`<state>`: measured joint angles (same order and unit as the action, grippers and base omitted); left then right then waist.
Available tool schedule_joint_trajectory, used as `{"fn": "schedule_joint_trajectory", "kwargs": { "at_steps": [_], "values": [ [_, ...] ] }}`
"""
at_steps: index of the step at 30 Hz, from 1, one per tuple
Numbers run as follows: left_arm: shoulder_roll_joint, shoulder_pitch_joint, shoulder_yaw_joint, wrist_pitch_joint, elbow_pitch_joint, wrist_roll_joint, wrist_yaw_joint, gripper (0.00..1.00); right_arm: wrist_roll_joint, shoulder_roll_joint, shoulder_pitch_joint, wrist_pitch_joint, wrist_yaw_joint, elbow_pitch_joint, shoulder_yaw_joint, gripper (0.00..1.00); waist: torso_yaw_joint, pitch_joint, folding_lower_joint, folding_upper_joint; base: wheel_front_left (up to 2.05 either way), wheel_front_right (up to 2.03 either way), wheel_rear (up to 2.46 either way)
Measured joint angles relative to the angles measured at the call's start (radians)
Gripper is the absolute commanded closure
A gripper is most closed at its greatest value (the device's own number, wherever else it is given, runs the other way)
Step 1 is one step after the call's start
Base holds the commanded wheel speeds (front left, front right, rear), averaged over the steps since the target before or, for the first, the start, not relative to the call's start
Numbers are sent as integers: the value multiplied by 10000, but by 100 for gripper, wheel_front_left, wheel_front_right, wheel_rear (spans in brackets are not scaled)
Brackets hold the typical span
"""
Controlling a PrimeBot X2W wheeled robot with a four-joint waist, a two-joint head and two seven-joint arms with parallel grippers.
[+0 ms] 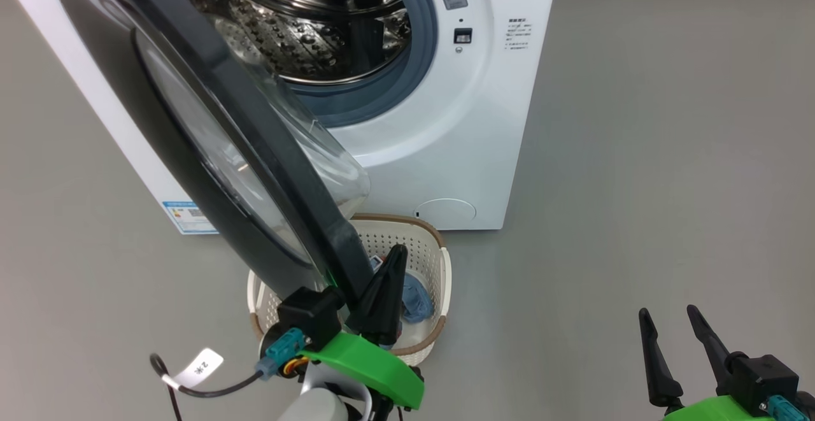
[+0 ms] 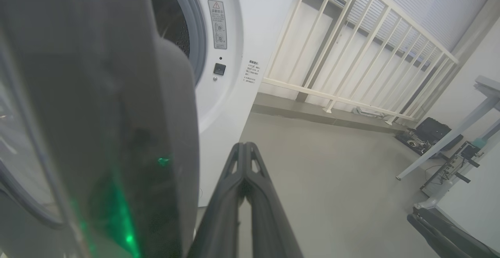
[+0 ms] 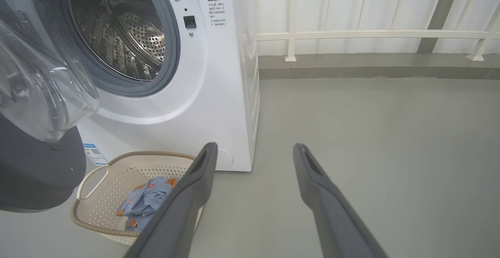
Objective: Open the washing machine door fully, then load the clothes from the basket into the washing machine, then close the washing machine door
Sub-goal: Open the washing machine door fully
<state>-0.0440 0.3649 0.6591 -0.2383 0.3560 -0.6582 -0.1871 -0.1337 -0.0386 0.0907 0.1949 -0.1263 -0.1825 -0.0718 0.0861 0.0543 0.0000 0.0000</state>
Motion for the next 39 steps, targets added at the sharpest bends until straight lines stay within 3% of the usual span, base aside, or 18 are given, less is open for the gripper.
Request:
{"fn": "schedule_joint_trajectory", "kwargs": {
  "at_steps": [13, 27, 39],
  "values": [
    [104, -8, 58, -56, 42, 31, 13, 100, 0, 0, -5, -61, 0, 2, -100, 0, 405, 98, 0, 0, 0, 0, 0],
    [111, -164, 219, -82, -236, 341, -75, 100, 115, 0, -30, -263, 0, -46, -192, 0, 1282, 163, 0, 0, 0, 0, 0],
    [-282, -378, 384, -81, -779, 738, -384, 100, 117, 0, -28, -278, 0, -86, -159, 0, 1797, -9, 0, 0, 0, 0, 0]
  ]
}}
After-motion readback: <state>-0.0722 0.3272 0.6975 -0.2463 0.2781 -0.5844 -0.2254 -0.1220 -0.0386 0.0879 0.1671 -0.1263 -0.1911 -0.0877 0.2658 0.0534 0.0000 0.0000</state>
